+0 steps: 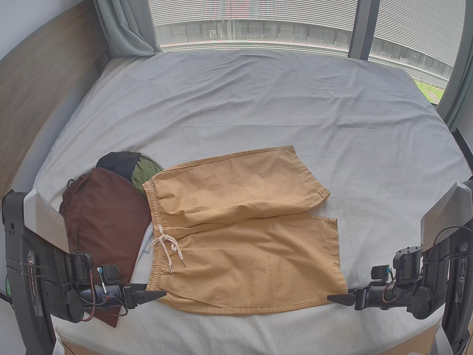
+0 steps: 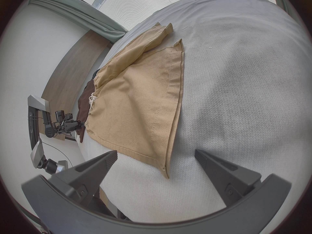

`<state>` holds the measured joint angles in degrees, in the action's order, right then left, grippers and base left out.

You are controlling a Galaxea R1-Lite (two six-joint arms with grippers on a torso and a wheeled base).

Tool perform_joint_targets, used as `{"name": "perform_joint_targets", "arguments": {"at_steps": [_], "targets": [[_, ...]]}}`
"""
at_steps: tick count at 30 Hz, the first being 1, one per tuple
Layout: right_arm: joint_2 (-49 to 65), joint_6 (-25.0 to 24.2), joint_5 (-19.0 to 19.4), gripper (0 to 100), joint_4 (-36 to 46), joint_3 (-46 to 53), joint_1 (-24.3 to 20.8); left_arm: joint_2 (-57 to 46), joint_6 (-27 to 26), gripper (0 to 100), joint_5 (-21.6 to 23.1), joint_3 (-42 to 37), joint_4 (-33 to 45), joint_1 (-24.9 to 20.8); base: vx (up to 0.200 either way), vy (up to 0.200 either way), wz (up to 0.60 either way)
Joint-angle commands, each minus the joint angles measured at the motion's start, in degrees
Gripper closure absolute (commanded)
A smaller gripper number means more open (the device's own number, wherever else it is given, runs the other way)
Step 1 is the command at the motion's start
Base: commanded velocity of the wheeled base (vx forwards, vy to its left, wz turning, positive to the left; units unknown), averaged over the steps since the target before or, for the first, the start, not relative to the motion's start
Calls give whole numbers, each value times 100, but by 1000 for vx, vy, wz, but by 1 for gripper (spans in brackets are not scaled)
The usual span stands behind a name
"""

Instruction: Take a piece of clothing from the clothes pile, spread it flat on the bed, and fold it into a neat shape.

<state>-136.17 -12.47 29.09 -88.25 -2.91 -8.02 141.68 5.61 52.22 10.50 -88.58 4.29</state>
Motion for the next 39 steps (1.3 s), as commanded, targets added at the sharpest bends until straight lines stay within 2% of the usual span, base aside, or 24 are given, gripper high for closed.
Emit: {"name": "perform_joint_targets", "arguments": {"at_steps": [1, 2, 9, 10, 15, 24, 25, 32, 37, 39], "targets": [[-15, -1, 1, 0, -8, -16, -6, 123, 11, 0, -2, 49, -10, -16, 0, 0, 0], [-15, -1, 1, 0, -8, -25, -6, 149, -7, 100, -2, 75, -2, -16, 0, 0, 0], [3, -19, 44, 0, -8, -69, -33, 176, 2, 100, -2, 146, -2, -7, 0, 0, 0], [20, -19, 194, 0, 1, -69, -42, 193, -16, 100, -2, 137, -2, -16, 0, 0, 0], [29, -27, 370, 0, 1, -69, -24, 220, -25, 100, 16, 154, -10, -16, 0, 0, 0], [-24, -19, 370, 0, 1, -60, -50, 290, -218, 100, 174, 163, -10, -16, 0, 0, 0], [-24, -19, 370, 100, -8, -69, -50, 352, -350, 100, 174, 225, -10, -7, 0, 0, 0], [-33, -19, 370, 100, -8, -78, -50, 483, -552, 100, 174, 295, -10, 19, 0, 0, 0], [-24, -10, 370, 100, 1, -60, -42, 273, -262, 100, 192, 260, -10, 2, 0, 0, 0], [-24, -10, 370, 100, 1, -43, -42, 264, -297, 100, 209, 234, -10, 10, 0, 0, 0]]}}
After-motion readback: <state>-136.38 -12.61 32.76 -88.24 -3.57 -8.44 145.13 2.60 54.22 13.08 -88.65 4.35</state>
